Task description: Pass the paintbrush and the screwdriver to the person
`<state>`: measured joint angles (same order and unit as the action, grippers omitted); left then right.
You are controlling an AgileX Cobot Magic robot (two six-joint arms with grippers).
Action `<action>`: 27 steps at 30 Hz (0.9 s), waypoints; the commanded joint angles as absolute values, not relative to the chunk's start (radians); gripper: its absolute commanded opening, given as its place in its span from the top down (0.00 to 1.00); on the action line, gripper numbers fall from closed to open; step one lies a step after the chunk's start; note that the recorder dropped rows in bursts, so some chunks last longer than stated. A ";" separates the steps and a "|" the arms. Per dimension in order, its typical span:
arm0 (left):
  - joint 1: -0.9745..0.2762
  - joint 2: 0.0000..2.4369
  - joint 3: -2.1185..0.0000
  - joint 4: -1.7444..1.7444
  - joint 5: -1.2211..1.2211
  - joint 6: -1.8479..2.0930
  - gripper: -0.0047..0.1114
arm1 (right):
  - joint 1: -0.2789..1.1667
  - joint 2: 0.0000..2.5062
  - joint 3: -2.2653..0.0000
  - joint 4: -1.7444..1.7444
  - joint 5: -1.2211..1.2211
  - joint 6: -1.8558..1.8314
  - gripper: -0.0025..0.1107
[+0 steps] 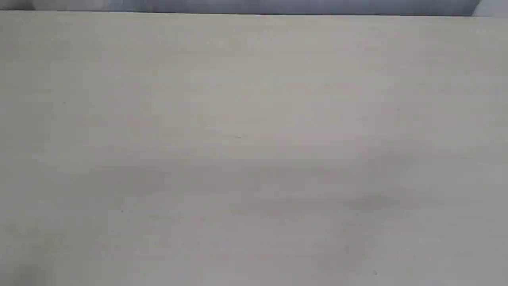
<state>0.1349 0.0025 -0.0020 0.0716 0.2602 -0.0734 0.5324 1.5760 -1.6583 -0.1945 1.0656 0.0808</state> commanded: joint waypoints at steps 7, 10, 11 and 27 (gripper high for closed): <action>0.127 0.000 0.000 0.067 0.250 -0.075 0.96 | 0.500 1.334 -1.366 -0.197 0.939 0.015 0.94; 0.127 0.000 0.000 0.070 0.248 -0.075 0.96 | 0.500 1.287 -1.323 -0.200 0.932 0.015 0.94; 0.127 0.000 0.000 0.070 0.248 -0.075 0.96 | 0.500 1.274 -1.308 -0.198 0.932 0.015 0.94; 0.127 0.000 0.000 0.070 0.248 -0.075 0.96 | 0.500 1.237 -1.261 -0.188 0.996 0.056 0.94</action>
<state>0.1349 0.0025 -0.0020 0.0716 0.2602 -0.0734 0.5061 1.2461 -1.2660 -0.1883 0.9949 0.0499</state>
